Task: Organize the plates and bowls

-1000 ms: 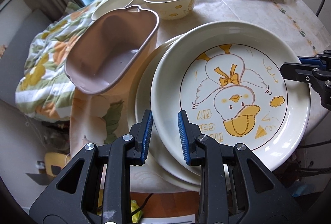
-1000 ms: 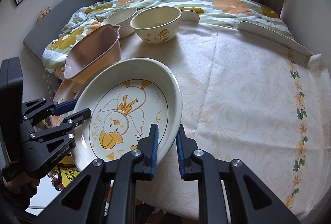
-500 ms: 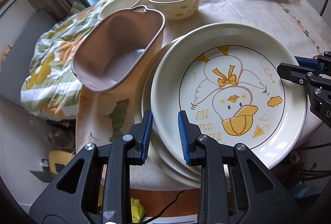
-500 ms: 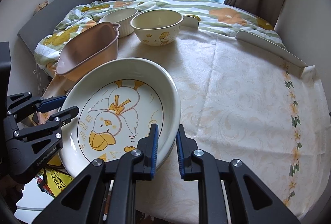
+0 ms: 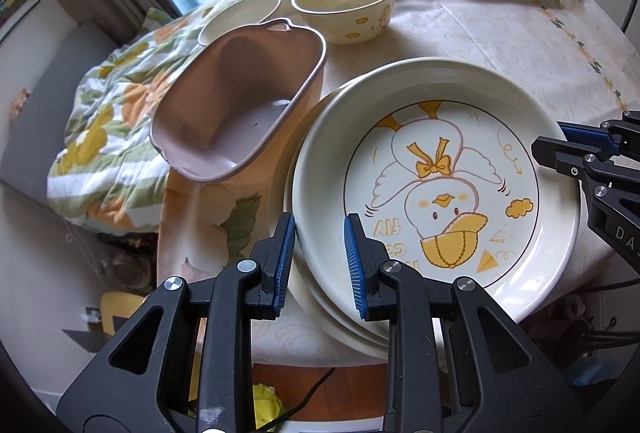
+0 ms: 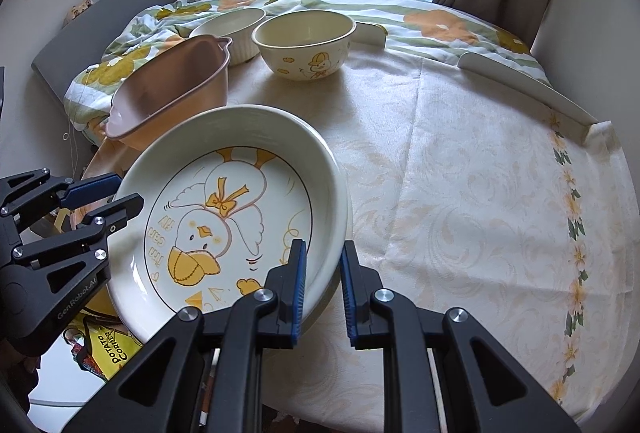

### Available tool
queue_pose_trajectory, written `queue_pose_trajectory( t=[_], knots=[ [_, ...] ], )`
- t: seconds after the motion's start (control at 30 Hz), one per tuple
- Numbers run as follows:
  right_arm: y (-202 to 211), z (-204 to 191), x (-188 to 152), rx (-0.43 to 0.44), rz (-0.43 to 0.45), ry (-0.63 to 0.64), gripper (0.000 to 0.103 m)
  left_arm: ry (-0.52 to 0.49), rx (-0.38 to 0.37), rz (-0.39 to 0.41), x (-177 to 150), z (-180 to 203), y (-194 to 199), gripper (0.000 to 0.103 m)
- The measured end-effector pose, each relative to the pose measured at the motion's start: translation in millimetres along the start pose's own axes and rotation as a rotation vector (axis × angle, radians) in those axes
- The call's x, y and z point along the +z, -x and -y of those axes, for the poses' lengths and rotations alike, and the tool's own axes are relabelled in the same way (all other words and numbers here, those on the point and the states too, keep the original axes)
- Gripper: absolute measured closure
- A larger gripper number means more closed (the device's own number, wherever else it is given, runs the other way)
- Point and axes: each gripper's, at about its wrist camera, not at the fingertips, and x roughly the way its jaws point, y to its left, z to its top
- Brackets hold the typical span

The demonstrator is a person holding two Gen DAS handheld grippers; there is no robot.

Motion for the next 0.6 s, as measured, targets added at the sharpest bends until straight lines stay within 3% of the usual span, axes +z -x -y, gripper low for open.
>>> queue_pose_trajectory(
  t=[0.4, 0.6],
  knots=[
    [-1, -1, 0, -0.012, 0.001, 0.009, 0.088, 0.012, -0.009, 0.002, -1, -4, 1, 0.080],
    [18, 6, 7, 0.034, 0.028, -0.033, 0.088, 0.064, -0.019, 0.025, 8, -17, 19, 0.080]
  ],
)
